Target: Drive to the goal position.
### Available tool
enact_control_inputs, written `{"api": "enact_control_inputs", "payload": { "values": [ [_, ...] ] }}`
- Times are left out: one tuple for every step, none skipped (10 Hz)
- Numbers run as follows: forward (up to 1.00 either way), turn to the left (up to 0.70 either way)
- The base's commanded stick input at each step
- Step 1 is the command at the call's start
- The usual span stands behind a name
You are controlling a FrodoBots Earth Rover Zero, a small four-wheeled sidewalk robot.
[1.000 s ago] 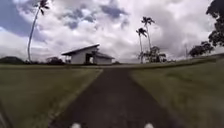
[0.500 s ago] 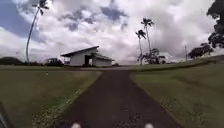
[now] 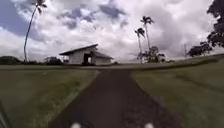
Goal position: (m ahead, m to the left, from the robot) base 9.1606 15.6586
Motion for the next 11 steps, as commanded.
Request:
{"api": "enact_control_inputs", "payload": {
  "values": [
    [0.70, 0.00],
    [0.70, 0.00],
    [0.70, 0.00],
    [0.70, 0.00],
    [0.70, 0.00],
    [0.70, 0.00],
    [0.70, 0.00],
    [0.70, 0.00],
    [0.70, 0.00],
    [0.70, 0.00],
    [0.70, 0.00]
  ]
}}
